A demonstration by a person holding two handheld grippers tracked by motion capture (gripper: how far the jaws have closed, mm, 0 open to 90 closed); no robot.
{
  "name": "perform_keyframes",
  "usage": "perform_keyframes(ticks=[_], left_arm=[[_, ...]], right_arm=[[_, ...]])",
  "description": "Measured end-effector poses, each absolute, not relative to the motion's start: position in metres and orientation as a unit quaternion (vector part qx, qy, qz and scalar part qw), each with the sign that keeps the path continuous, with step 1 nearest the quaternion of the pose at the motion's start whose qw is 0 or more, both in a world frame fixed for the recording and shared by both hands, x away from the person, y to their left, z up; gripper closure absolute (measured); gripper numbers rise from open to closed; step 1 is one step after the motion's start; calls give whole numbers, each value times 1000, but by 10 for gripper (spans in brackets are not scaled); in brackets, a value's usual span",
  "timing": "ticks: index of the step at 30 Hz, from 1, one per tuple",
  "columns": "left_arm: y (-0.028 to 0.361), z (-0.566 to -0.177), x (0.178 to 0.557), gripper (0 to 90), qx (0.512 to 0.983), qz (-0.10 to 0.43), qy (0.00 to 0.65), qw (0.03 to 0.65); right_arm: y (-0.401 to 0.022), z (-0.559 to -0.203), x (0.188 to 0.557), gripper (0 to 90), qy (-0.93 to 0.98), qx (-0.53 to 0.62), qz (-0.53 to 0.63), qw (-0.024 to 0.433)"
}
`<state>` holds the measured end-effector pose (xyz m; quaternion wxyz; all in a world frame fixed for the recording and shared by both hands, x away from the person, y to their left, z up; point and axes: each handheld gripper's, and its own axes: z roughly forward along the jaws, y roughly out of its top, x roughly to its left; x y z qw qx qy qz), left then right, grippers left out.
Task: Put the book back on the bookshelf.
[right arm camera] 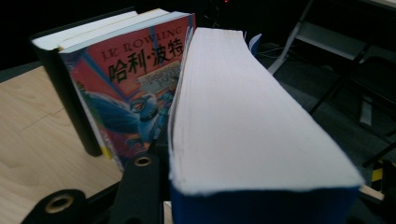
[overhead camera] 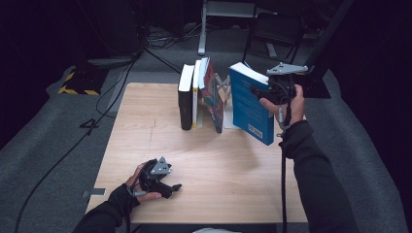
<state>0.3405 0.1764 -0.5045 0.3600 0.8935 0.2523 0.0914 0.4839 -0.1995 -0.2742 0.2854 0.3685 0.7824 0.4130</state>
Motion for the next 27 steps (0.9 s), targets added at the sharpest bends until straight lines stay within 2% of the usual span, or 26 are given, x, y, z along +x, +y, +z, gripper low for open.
perform_keyframes(ticks=[14,27], left_arm=[[176,-504,341,155,894,90,250,360],[176,-504,342,155,895,90,247,360]], right_arm=[[-179,-294,529,598,755,402,426,294],[-188,-315,524,594,744,405,443,293]])
